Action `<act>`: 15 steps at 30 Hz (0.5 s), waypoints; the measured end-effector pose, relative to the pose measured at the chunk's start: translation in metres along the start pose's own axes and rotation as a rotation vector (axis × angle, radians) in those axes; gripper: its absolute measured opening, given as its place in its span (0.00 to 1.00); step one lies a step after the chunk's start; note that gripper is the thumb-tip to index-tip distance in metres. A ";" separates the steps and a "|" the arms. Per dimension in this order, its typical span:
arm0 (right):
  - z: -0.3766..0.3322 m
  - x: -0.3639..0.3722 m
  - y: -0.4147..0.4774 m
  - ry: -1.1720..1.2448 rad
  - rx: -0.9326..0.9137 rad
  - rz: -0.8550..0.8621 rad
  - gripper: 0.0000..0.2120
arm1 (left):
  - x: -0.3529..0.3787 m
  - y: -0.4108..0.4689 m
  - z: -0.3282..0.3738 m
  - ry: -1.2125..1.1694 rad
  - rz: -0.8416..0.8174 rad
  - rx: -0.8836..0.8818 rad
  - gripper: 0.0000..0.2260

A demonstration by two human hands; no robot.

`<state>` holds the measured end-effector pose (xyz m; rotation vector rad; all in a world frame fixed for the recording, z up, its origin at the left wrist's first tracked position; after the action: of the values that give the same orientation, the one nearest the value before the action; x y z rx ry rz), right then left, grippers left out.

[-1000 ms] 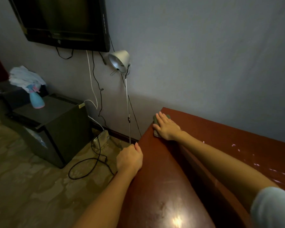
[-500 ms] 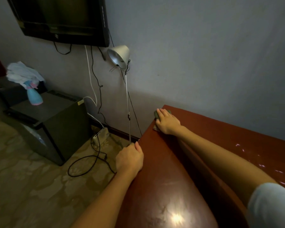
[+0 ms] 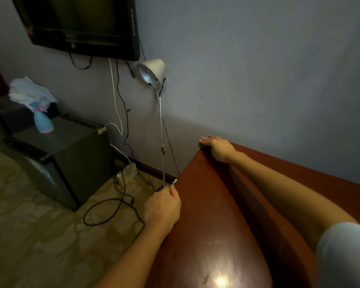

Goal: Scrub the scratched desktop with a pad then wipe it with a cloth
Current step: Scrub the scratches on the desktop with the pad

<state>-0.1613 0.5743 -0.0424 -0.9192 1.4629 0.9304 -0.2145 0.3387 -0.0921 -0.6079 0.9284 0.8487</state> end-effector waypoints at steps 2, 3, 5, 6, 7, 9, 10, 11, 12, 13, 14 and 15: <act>0.004 0.000 -0.007 -0.006 0.011 -0.007 0.31 | 0.000 0.000 -0.001 0.003 0.005 0.000 0.21; 0.000 0.000 -0.014 -0.042 -0.006 0.005 0.31 | 0.001 0.001 -0.001 0.002 0.008 -0.002 0.20; -0.012 0.005 -0.030 -0.122 -0.081 0.039 0.31 | 0.002 0.002 -0.002 -0.004 0.010 -0.005 0.21; -0.017 0.009 -0.038 -0.122 -0.113 0.041 0.31 | 0.002 0.002 -0.002 -0.004 0.010 -0.007 0.21; -0.019 0.012 -0.044 -0.104 -0.134 0.031 0.31 | 0.002 0.002 -0.002 -0.001 0.012 -0.008 0.20; -0.019 0.010 -0.044 -0.053 -0.179 0.012 0.32 | 0.002 0.002 -0.002 0.009 0.019 -0.014 0.20; -0.017 0.006 -0.039 -0.045 -0.190 0.003 0.33 | 0.001 0.002 -0.002 0.014 0.019 -0.017 0.20; -0.012 0.004 -0.032 -0.056 -0.185 -0.011 0.34 | 0.001 0.001 -0.002 0.016 0.020 -0.019 0.21; -0.005 0.001 -0.025 -0.072 -0.156 -0.028 0.34 | 0.000 0.001 -0.002 0.019 0.020 -0.021 0.21; 0.004 -0.001 -0.020 -0.087 -0.099 -0.046 0.34 | 0.000 0.001 -0.003 0.022 0.021 -0.022 0.21; 0.015 -0.004 -0.018 -0.101 -0.025 -0.065 0.33 | -0.001 0.001 -0.003 0.024 0.018 -0.020 0.21; 0.026 -0.007 -0.018 -0.114 0.046 -0.083 0.32 | -0.001 0.000 -0.002 0.025 0.017 -0.016 0.21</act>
<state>-0.1340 0.5913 -0.0382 -0.8722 1.3339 0.8701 -0.2161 0.3368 -0.0925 -0.6265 0.9512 0.8664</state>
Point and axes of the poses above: each hand's wrist, its own y-axis towards the middle knuckle, its own x-axis out of the palm, z = x × y, the point moved 8 cm from there along y, towards the middle knuckle, and after that the axes turned 10 degrees about -x, right-handed, at the moved point
